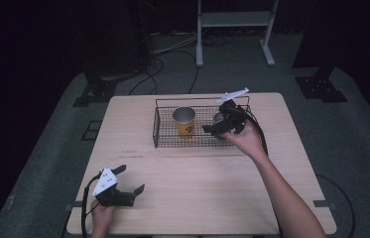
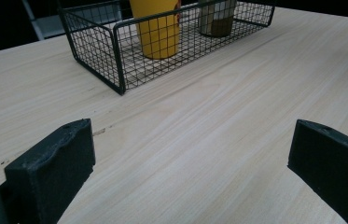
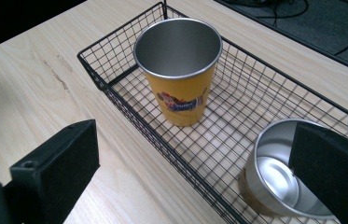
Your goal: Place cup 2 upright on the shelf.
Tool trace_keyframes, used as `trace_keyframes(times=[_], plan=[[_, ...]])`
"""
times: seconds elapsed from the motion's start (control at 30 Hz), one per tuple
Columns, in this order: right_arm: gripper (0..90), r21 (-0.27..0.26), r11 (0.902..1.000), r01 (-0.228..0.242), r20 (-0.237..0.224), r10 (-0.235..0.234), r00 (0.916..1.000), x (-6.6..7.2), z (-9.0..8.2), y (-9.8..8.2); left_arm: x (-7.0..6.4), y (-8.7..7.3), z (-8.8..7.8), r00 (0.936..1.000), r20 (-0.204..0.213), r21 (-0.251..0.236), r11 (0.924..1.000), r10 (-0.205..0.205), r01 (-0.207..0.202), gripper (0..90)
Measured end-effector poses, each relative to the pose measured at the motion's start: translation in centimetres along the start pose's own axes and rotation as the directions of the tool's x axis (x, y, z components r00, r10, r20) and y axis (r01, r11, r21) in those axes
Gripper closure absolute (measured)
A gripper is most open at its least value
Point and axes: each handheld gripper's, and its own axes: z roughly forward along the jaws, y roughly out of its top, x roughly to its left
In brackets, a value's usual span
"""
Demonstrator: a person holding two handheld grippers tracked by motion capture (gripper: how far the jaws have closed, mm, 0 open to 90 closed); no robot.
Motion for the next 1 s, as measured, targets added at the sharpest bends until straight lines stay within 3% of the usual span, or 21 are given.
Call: trace_keyframes(times=[1.0], plan=[[1.3, 0.002, 0.9990, -0.046, -0.002, 0.046, 0.9990, -0.8, -2.8, -4.9, -0.1, 0.0, 0.1, 1.0000, -0.001, 0.004, 1.0000, 0.004, -0.004, 0.0]])
